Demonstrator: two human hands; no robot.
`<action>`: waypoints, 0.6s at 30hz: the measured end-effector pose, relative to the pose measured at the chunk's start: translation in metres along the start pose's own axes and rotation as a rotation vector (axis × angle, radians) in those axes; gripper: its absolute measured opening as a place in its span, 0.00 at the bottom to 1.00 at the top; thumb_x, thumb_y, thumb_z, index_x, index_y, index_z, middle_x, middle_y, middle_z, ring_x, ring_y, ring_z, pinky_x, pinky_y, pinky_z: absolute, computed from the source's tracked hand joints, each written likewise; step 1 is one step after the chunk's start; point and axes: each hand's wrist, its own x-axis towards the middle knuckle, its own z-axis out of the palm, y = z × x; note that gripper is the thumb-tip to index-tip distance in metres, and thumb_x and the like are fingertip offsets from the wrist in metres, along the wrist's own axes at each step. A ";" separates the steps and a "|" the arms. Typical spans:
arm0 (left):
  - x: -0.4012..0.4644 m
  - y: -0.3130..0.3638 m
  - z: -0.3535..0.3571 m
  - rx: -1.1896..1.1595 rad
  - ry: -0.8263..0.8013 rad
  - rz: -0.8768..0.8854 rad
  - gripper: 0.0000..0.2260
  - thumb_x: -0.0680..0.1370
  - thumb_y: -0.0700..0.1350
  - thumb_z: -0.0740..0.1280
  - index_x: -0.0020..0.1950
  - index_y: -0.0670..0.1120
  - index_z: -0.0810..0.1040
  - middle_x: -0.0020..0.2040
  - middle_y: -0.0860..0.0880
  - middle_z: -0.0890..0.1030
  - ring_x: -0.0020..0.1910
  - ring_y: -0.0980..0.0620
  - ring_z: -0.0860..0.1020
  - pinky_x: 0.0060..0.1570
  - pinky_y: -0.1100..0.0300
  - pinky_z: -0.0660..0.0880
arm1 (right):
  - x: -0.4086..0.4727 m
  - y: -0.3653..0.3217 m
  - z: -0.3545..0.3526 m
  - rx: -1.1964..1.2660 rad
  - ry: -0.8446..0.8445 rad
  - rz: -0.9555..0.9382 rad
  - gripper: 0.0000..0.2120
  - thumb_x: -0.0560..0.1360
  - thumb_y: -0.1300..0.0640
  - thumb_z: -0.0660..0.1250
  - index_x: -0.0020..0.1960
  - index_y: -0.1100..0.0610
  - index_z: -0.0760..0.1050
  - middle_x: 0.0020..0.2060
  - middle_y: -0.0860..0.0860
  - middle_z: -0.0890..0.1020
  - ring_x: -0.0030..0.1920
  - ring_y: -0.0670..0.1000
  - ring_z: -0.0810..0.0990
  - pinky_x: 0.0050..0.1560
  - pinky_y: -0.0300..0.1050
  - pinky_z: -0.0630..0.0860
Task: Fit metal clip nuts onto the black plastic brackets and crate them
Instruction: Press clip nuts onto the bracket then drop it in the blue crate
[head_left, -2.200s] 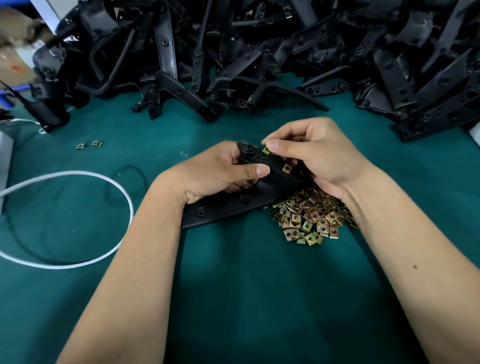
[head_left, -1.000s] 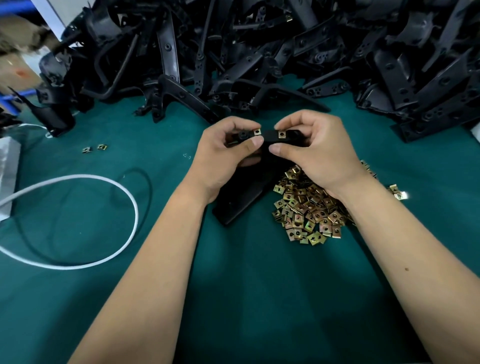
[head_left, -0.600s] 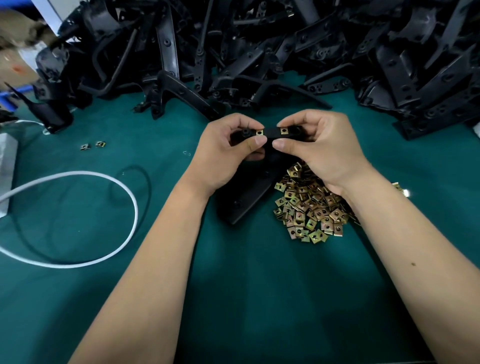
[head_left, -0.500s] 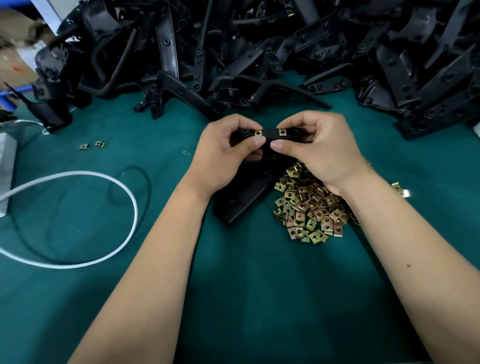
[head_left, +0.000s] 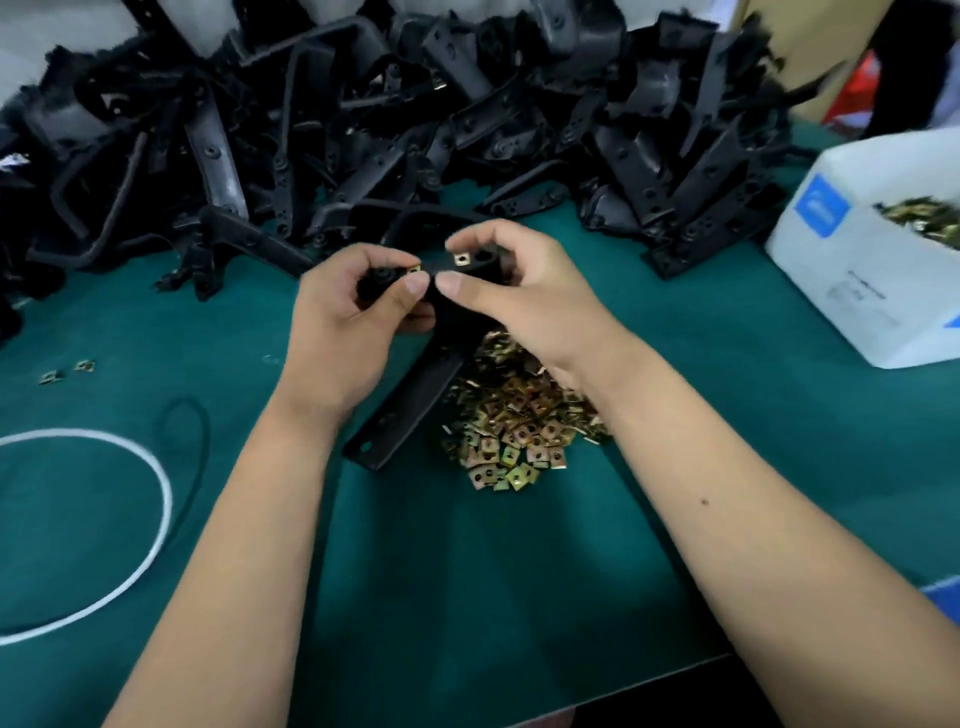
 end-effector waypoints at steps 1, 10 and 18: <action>0.001 0.009 0.011 -0.008 0.021 0.015 0.04 0.81 0.37 0.69 0.52 0.45 0.81 0.41 0.49 0.84 0.39 0.54 0.84 0.44 0.60 0.82 | -0.005 -0.006 -0.006 0.039 0.050 0.021 0.14 0.75 0.53 0.77 0.58 0.53 0.80 0.55 0.51 0.85 0.58 0.51 0.82 0.64 0.54 0.79; -0.013 0.114 0.186 0.077 -0.173 0.357 0.08 0.78 0.44 0.71 0.54 0.43 0.80 0.46 0.56 0.79 0.46 0.60 0.78 0.51 0.61 0.77 | -0.102 -0.052 -0.141 0.271 0.662 -0.185 0.02 0.76 0.60 0.72 0.48 0.56 0.81 0.46 0.61 0.84 0.49 0.56 0.80 0.61 0.62 0.79; -0.121 0.141 0.373 0.179 -0.718 0.469 0.11 0.78 0.45 0.71 0.58 0.43 0.78 0.54 0.46 0.81 0.55 0.44 0.78 0.57 0.48 0.74 | -0.258 -0.004 -0.281 0.461 1.077 -0.172 0.03 0.81 0.64 0.66 0.52 0.59 0.78 0.46 0.58 0.80 0.45 0.54 0.78 0.49 0.46 0.77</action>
